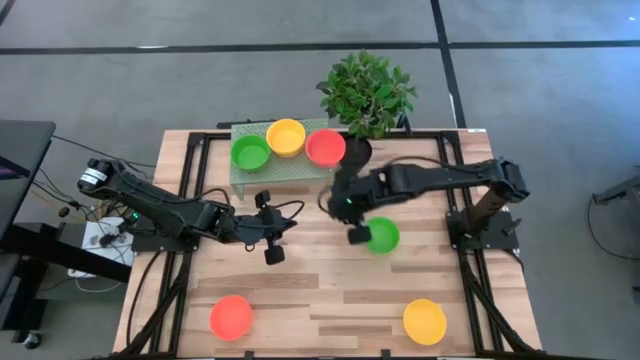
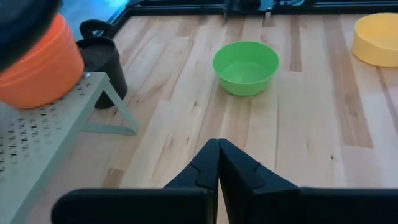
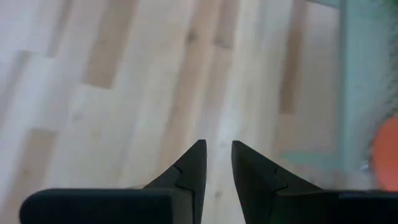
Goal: Pick & Place Mini bowls
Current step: Stack the green bowl on top of the green bowl on the shelf
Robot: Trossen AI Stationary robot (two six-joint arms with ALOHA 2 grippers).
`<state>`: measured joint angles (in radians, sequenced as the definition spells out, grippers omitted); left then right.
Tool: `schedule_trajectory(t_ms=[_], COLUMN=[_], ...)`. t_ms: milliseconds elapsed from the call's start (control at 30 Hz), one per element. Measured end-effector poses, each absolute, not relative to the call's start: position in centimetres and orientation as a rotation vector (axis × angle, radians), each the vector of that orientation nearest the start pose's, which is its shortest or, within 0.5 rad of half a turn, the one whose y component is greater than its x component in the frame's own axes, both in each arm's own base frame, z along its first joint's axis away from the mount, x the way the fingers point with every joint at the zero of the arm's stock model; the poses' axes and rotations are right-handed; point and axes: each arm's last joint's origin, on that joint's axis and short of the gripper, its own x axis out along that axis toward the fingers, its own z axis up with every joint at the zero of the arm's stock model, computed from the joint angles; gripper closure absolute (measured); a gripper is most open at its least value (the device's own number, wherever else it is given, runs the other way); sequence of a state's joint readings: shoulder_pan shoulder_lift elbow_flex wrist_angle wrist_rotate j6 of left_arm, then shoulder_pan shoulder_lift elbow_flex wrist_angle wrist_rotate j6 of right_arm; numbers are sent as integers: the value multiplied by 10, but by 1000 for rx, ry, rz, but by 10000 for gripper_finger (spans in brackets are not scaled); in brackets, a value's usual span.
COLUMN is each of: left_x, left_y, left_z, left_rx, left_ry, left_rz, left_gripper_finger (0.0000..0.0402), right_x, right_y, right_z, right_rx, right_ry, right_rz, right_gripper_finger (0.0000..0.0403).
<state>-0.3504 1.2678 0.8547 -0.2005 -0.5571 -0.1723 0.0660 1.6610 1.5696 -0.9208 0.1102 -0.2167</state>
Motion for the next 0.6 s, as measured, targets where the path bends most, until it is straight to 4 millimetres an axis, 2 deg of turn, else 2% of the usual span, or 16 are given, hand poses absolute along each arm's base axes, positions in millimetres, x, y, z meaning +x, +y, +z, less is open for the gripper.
schedule_trajectory(t_ms=[133, 200, 267, 433, 600], left_x=[253, 253, 252, 252, 253], left_y=[-81, -83, -86, -88, -86], left_z=[259, 259, 260, 260, 262], left_rx=[101, 102, 84, 55, 46], left_ry=[530, 528, 521, 510, 491], left_rz=[224, 215, 211, 208, 214], left_gripper_finger=[395, 395, 393, 390, 390], right_x=[319, 305, 290, 248, 222], right_y=[39, 47, 53, 65, 77], right_z=[333, 330, 316, 258, 215], right_rx=[-211, -179, -135, 41, 116], right_ry=[1037, 1010, 990, 983, 1044], right_rz=[65, 65, 63, 29, 19], right_gripper_finger=[332, 332, 332, 332, 332])
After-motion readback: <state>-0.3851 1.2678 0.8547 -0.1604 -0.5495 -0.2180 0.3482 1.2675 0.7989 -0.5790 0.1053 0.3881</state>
